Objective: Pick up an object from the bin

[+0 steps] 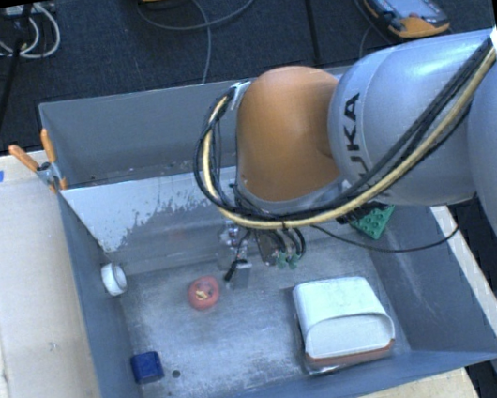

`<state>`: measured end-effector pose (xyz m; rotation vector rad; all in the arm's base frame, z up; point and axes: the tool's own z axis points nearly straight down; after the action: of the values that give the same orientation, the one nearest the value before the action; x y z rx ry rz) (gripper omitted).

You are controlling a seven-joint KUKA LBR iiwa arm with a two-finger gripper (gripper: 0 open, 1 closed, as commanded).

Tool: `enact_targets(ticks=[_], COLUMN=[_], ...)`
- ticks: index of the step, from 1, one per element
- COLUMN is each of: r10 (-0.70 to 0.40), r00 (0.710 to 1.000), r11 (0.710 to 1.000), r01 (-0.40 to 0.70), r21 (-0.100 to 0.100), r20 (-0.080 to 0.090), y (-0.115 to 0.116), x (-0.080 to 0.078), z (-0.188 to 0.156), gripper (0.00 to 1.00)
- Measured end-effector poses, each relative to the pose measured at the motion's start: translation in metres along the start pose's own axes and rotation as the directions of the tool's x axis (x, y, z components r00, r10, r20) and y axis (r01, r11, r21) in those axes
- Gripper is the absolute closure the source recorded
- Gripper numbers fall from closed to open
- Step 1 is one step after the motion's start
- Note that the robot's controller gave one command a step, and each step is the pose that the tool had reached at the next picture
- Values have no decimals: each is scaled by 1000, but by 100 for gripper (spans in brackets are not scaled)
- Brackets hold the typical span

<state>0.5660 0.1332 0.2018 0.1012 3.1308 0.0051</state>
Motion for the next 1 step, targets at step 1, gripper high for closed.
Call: enact_targets(ticks=[1], r10=[-1], r00=[1000], r11=[1000], r01=[1], r21=[3], r20=[-8], y=[-1], x=[2], z=[5], gripper=[0])
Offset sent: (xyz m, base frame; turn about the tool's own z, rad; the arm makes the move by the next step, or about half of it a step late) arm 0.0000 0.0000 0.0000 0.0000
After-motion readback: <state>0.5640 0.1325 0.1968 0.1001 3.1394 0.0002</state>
